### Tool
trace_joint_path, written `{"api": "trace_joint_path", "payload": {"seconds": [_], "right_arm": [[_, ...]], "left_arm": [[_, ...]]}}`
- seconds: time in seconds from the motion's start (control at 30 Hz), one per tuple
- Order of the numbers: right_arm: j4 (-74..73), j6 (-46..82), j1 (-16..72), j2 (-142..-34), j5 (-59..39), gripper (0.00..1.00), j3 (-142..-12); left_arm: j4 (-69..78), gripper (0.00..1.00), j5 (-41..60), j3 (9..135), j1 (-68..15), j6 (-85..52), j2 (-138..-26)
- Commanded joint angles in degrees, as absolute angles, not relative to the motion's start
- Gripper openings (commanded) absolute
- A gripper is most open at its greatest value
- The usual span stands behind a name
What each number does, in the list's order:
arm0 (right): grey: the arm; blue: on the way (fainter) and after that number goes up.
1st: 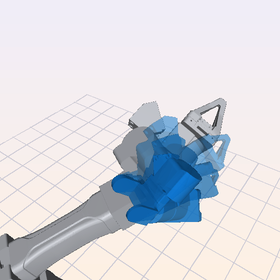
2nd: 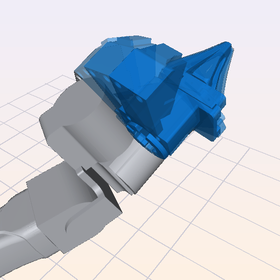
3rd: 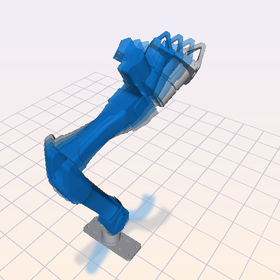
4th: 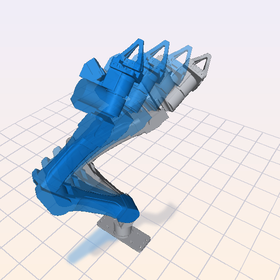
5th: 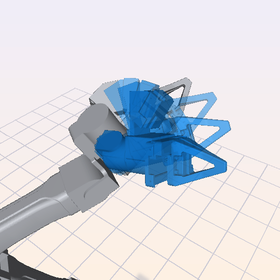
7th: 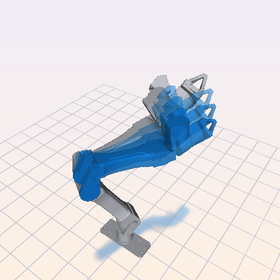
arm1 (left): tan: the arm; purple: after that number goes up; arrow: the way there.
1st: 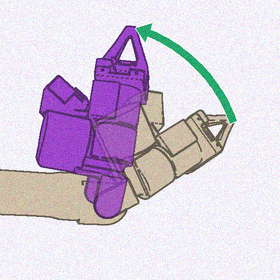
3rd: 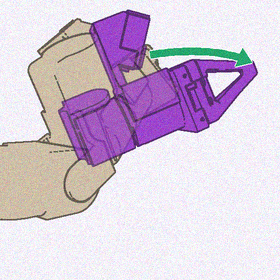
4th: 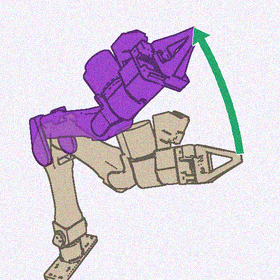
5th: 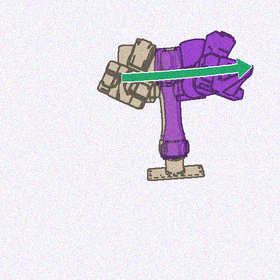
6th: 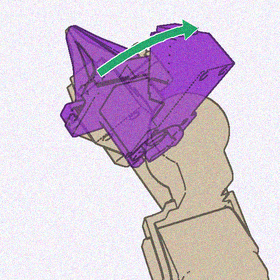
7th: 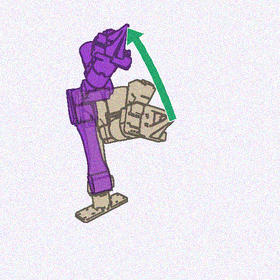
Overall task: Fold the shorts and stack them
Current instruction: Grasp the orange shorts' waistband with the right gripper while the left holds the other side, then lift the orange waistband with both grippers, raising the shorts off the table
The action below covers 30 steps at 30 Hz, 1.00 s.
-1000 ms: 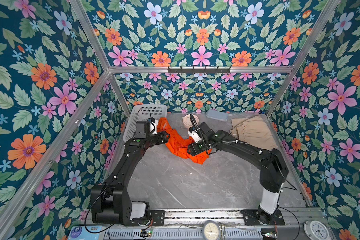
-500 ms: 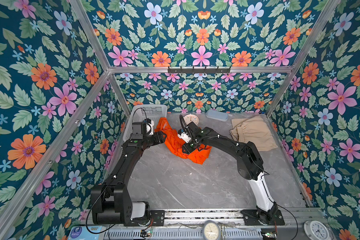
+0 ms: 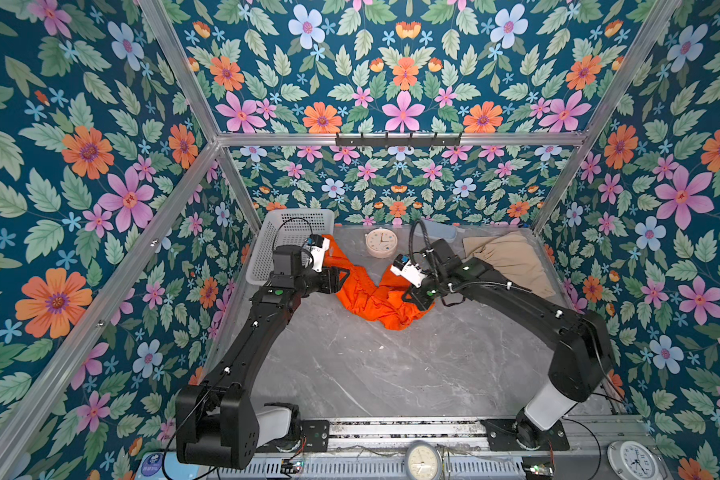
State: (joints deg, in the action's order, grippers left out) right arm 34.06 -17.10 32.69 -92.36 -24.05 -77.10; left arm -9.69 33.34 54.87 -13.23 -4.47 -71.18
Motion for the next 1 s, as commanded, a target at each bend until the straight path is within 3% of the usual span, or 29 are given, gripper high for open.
{"api": "trace_joint_path", "payload": {"seconds": [0.0,0.17,0.37,0.63,0.97], "right_arm": [[32.59,-28.81,29.98,-87.40,-33.05,0.08,-71.18],[34.50,-50.10,28.64,-81.32,-37.75,0.00,-60.89],[34.55,-58.01,29.50,-76.86,-34.95,0.00,-55.25],[30.93,-61.36,32.91,-72.14,-25.98,0.00,-49.37],[28.56,-61.57,33.38,-70.05,-26.70,0.00,-46.65]], "left_arm": [[-7.18,0.63,35.85,53.48,-19.10,9.64,-70.08],[-7.29,0.62,37.93,50.14,-25.53,23.39,-70.84],[-9.83,0.62,34.63,50.91,-28.71,33.42,-76.89],[-13.58,0.65,37.13,57.96,-29.88,36.26,-90.71],[-13.56,0.66,43.73,64.26,-31.33,40.17,-103.41]]}}
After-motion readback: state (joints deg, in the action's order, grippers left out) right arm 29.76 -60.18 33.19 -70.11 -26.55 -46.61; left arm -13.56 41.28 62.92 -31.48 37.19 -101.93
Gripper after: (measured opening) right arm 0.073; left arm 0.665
